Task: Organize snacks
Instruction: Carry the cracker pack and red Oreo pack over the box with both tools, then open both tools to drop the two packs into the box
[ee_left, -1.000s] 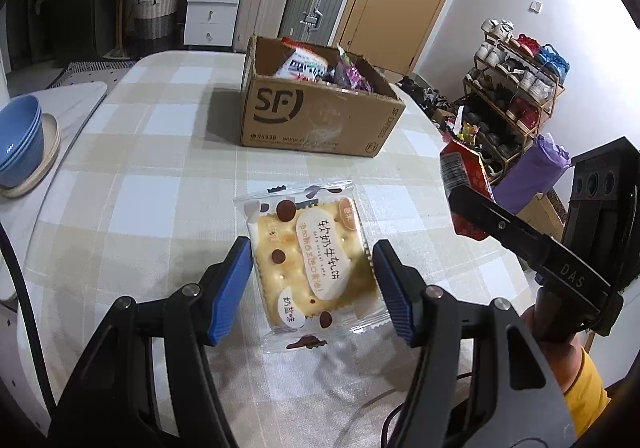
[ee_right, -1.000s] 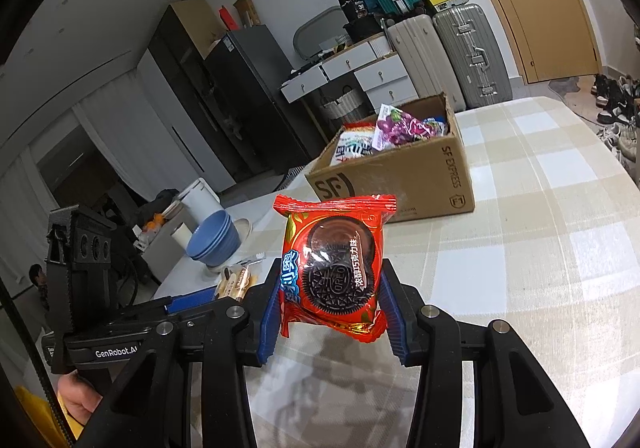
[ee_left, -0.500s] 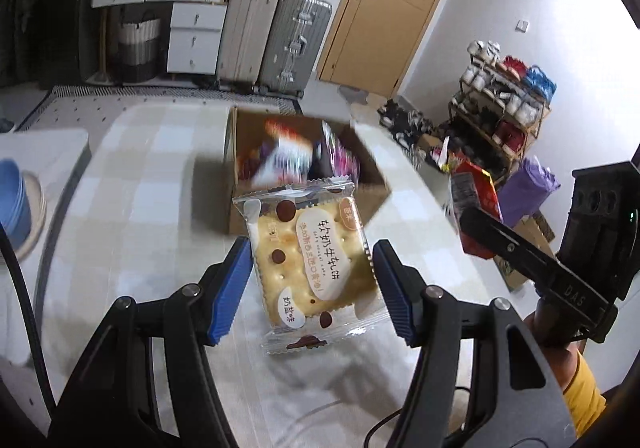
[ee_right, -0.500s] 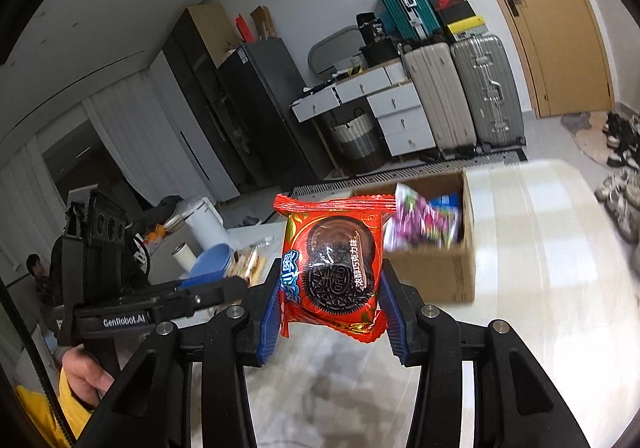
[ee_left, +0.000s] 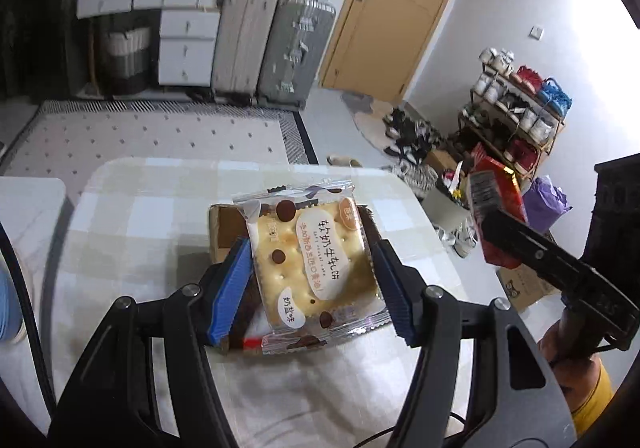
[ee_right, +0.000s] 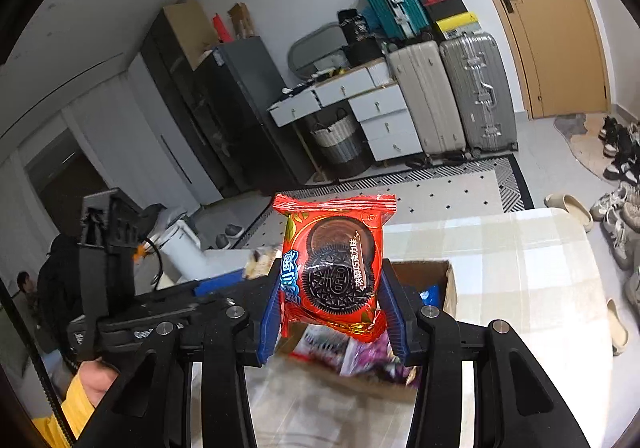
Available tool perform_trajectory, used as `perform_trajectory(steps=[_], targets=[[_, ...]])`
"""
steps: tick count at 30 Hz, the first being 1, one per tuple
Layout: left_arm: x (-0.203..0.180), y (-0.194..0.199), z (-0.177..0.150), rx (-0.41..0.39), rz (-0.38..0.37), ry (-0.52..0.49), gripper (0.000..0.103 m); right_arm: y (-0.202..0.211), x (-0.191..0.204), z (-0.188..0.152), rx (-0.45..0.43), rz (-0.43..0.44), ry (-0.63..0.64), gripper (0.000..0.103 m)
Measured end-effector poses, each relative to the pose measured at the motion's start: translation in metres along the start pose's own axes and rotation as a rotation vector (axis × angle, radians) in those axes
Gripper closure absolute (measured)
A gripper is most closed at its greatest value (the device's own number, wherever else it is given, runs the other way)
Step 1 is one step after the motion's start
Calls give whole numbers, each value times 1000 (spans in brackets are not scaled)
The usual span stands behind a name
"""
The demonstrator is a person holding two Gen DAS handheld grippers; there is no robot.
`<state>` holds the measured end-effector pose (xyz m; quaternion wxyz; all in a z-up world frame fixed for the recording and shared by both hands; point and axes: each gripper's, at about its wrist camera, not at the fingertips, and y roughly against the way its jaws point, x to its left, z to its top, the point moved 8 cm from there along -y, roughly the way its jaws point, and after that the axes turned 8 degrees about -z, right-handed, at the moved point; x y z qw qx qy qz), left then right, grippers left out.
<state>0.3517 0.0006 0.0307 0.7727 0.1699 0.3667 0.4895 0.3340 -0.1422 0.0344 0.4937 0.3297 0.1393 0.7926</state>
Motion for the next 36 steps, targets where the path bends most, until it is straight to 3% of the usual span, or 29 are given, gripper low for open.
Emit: perform_trajectory(steps=[6, 14, 16, 17, 18, 25, 36], targets=[[27, -65, 22, 61, 16, 34, 44, -58, -26, 10, 90, -26, -39, 58], [64, -126, 3, 146, 25, 89, 44, -120, -47, -18, 213, -49, -48, 58], [70, -138, -5, 164, 41, 80, 50, -129, -48, -24, 232, -45, -52, 58], [71, -142, -7, 171, 31, 79, 63, -131, -47, -26, 235, -45, -47, 58], [73, -145, -11, 177, 20, 78, 63, -133, -46, -27, 239, -43, -41, 58], [69, -140, -21, 169, 35, 28, 63, -142, -43, -39, 259, -46, -10, 58], [61, -101, -14, 108, 34, 50, 60, -144, -47, -49, 293, -85, -16, 58]])
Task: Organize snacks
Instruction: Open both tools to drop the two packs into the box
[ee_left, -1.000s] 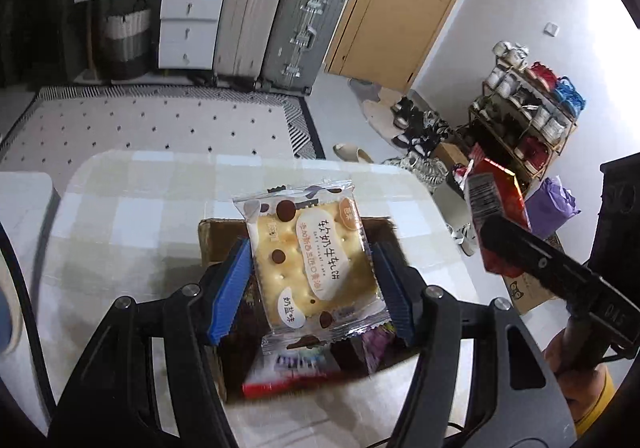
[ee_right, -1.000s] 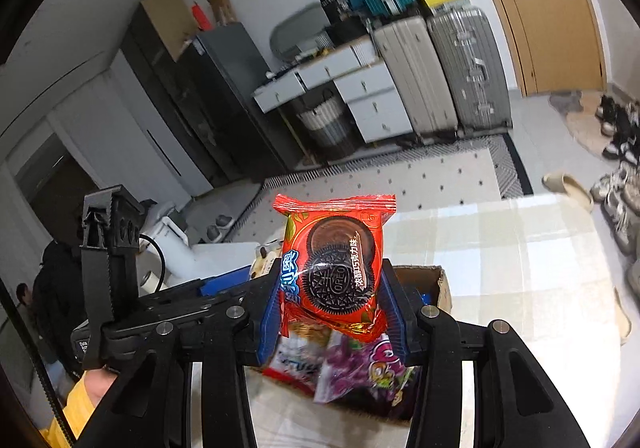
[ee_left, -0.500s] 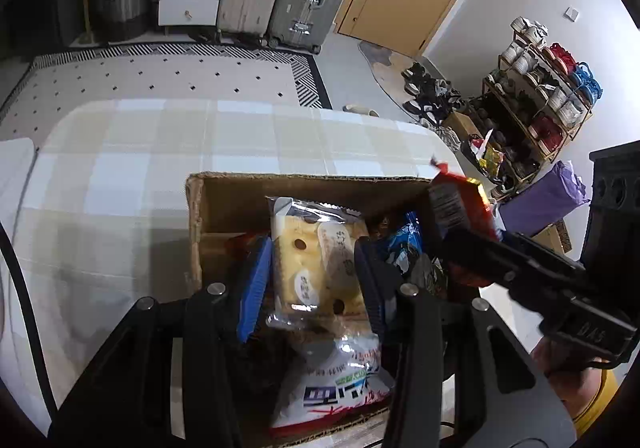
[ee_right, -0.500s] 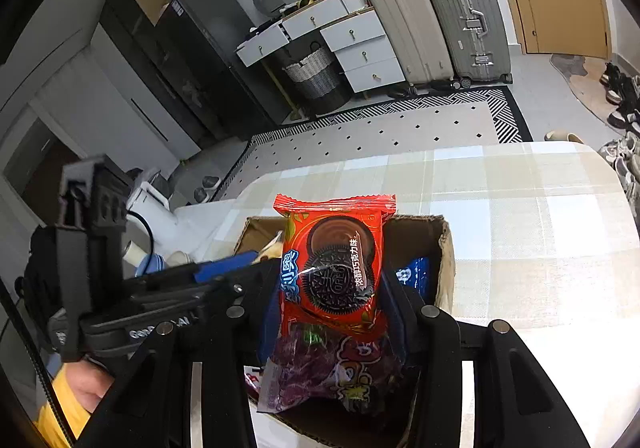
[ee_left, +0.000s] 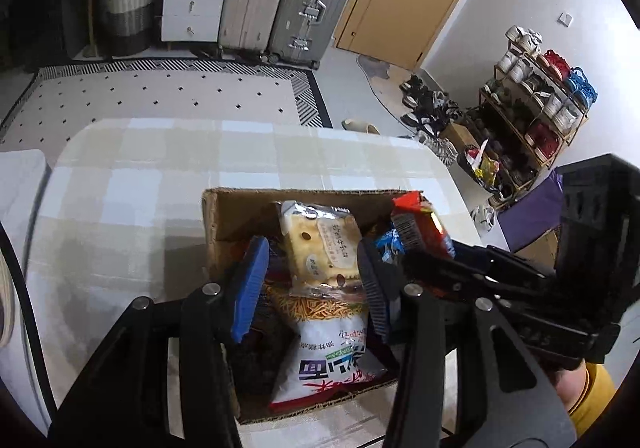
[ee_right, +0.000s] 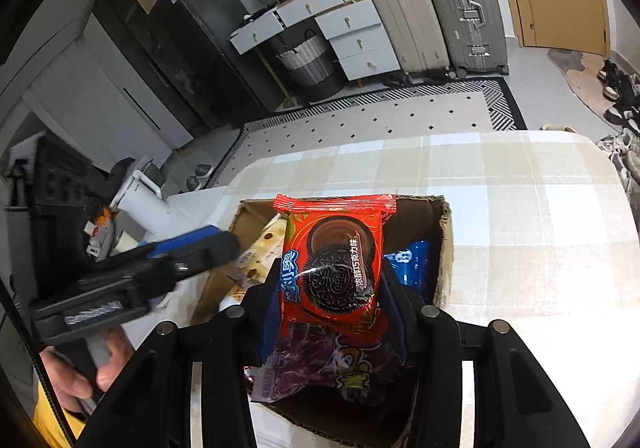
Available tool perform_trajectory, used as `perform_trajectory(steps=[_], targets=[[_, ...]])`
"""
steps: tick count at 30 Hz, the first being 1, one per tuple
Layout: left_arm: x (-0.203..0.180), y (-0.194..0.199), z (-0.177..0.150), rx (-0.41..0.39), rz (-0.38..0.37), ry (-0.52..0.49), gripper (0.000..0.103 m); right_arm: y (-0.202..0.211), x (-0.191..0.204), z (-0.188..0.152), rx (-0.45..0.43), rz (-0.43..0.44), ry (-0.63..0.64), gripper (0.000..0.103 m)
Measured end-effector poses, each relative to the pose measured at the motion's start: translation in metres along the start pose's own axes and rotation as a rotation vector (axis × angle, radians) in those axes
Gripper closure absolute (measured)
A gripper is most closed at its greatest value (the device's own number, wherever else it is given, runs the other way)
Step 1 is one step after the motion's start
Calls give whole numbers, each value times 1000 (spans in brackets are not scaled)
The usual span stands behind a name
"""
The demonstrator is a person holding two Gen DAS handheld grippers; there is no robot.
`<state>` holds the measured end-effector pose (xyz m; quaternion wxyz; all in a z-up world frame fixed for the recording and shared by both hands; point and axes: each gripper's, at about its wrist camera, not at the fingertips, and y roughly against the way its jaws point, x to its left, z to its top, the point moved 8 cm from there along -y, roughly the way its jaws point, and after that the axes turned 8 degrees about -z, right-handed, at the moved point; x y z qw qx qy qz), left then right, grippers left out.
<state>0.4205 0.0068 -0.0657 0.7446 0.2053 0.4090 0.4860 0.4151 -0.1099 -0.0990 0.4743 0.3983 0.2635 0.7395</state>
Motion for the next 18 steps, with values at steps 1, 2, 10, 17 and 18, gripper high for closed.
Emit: perform_trajectory(steps=[1, 2, 10, 17, 18], targets=[[-3, 4, 0, -5, -4, -5, 59, -1, -1, 1, 2, -4, -2, 58], [-5, 8, 0, -6, -8, -10, 58, -1, -3, 1, 3, -12, -3, 58], [-27, 38, -4, -46, 1, -67, 54, 4, -3, 3, -23, -68, 21, 53], [-33, 51, -8, -57, -2, -57, 48, 20, 3, 6, -78, -111, 72, 52], [-33, 54, -10, -57, 0, -54, 47, 24, 4, 7, -88, -109, 79, 52]])
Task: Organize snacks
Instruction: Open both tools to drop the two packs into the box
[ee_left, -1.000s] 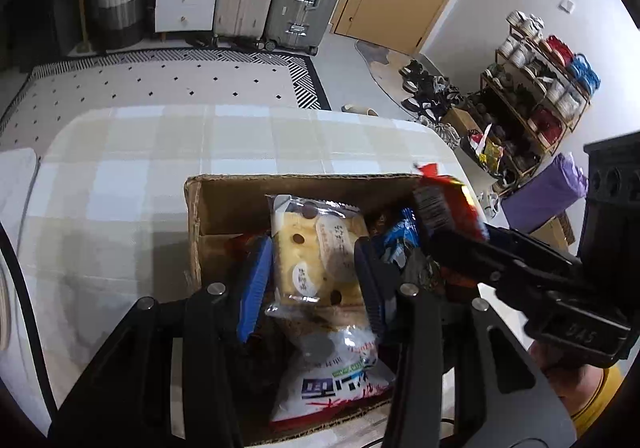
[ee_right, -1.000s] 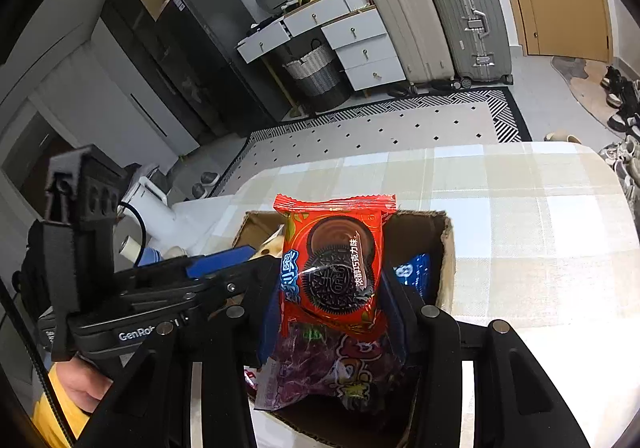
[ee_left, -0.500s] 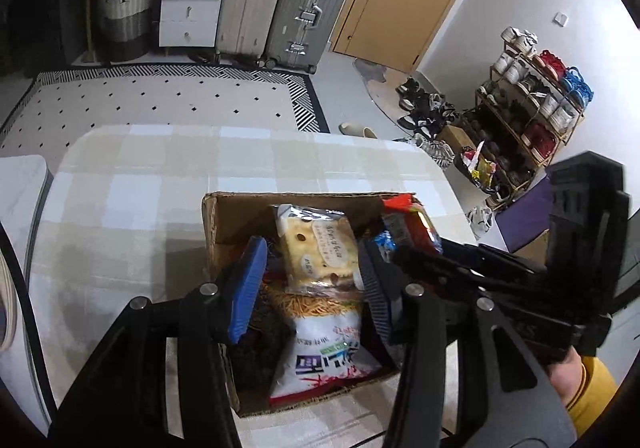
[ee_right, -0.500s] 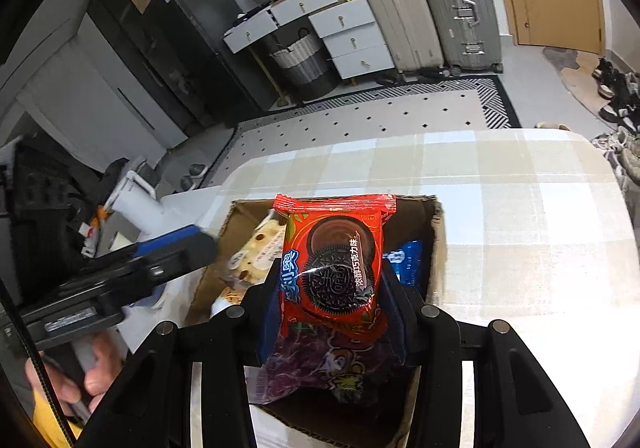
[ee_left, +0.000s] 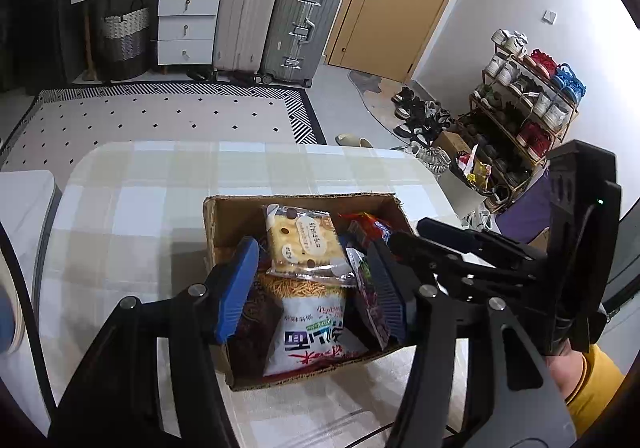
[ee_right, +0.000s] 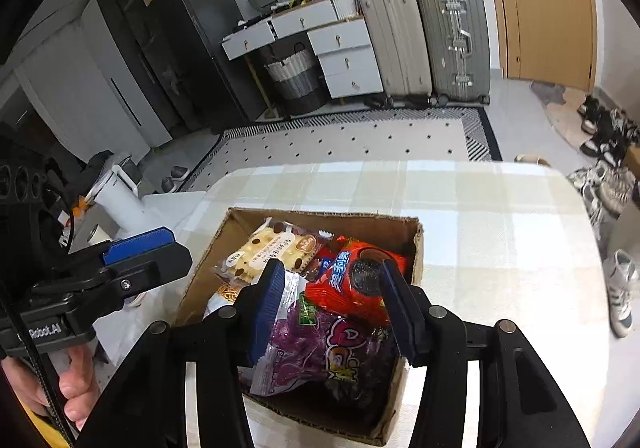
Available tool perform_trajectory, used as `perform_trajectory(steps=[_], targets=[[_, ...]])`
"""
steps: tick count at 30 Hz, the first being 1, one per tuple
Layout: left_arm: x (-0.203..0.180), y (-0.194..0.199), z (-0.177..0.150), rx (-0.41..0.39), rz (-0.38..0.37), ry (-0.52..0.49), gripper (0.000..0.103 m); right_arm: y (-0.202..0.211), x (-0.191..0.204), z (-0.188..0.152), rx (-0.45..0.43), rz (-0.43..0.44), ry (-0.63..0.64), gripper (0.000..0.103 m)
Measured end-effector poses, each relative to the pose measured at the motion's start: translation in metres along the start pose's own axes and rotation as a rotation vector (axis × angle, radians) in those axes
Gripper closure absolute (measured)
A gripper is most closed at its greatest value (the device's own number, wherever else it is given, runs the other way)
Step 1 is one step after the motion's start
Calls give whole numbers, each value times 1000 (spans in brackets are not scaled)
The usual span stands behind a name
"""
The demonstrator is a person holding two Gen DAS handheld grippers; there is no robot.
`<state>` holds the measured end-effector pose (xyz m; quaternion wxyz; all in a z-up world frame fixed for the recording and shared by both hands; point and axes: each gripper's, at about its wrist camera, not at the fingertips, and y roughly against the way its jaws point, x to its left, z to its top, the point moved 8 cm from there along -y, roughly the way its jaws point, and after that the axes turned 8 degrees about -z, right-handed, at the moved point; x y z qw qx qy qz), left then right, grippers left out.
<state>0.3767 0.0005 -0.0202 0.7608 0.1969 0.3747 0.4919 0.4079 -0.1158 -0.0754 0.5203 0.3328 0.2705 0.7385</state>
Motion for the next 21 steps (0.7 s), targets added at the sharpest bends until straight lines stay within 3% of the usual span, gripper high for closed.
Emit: perform_trajectory(steps=[7, 17, 21], targets=[[-7, 17, -6, -34, 31, -25, 46, 16, 5, 1, -32, 14, 3, 52], [-19, 29, -20, -22, 28, -35, 42, 14, 7, -15, 9, 27, -19, 52], [-22, 32, -21, -28, 41, -52, 41, 24, 5, -13, -14, 24, -30, 52]])
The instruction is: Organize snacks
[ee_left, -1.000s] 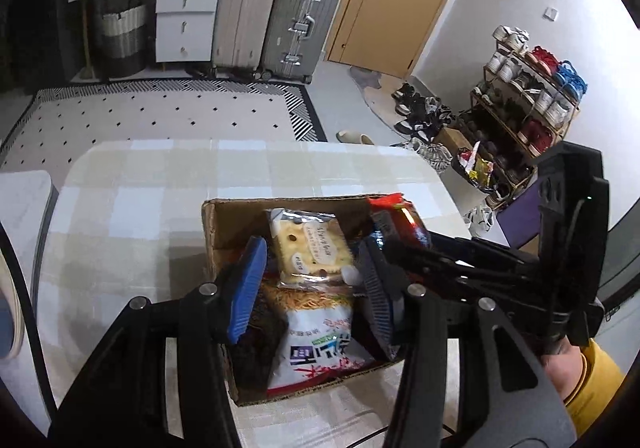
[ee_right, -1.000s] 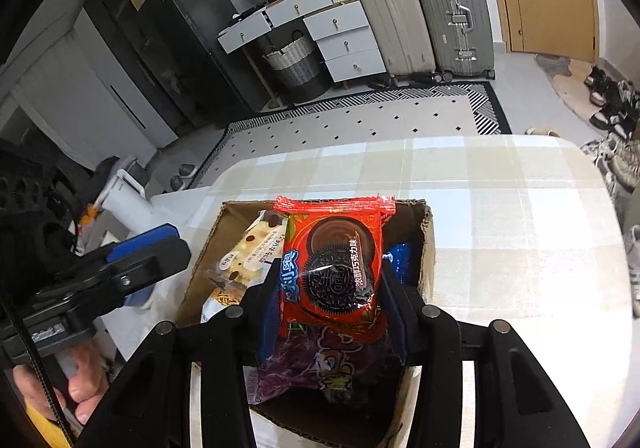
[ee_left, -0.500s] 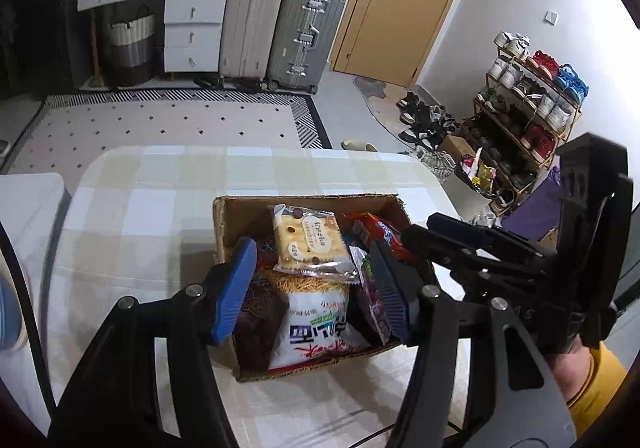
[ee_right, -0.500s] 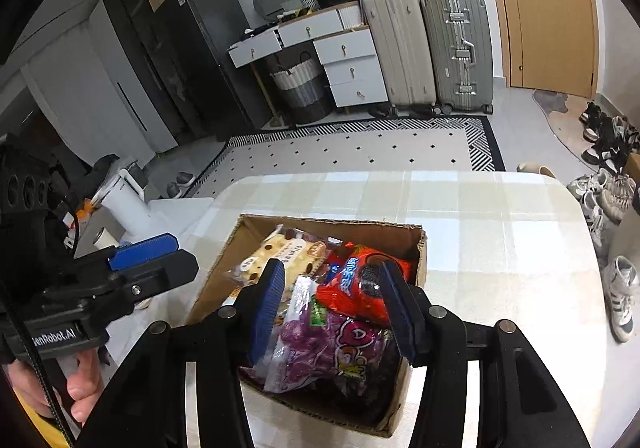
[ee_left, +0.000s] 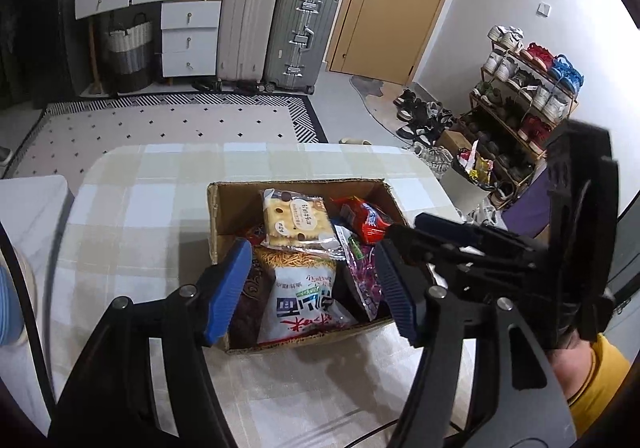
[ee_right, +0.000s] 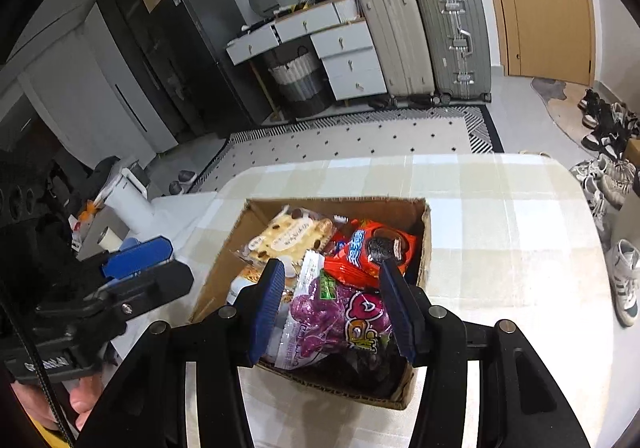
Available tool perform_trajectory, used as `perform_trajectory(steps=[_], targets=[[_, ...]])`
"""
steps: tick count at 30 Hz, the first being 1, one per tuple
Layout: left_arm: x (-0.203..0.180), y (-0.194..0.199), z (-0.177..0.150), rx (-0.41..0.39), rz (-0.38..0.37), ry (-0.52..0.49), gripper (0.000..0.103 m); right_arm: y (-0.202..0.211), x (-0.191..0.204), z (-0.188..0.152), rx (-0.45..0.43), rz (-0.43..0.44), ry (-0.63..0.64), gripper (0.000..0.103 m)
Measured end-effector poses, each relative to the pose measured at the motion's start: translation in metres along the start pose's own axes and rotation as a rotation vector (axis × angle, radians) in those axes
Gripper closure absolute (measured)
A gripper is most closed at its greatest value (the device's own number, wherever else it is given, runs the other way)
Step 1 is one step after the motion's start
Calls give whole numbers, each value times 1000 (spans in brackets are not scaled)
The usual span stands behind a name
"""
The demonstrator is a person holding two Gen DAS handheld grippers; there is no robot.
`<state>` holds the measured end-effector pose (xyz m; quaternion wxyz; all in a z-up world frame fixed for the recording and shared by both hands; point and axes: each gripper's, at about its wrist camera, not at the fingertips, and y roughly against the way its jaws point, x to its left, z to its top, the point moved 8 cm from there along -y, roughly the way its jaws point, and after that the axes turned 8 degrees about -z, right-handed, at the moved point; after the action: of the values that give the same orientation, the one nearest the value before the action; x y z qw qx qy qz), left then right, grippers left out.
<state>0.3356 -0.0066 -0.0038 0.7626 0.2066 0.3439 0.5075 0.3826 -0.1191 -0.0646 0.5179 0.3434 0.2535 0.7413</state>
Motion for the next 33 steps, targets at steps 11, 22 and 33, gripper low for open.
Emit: perform_trajectory(steps=[11, 22, 33], targets=[[-29, 60, 4, -108, 47, -59, 26, 83, 26, 15, -166, 29, 56, 52], [-79, 184, -2, -254, 39, -89, 21, 213, 59, -5, -372, 84, 113, 50], [-110, 321, -50, -451, 163, -123, 0, 333, 76, -65, -574, 91, 158, 23]])
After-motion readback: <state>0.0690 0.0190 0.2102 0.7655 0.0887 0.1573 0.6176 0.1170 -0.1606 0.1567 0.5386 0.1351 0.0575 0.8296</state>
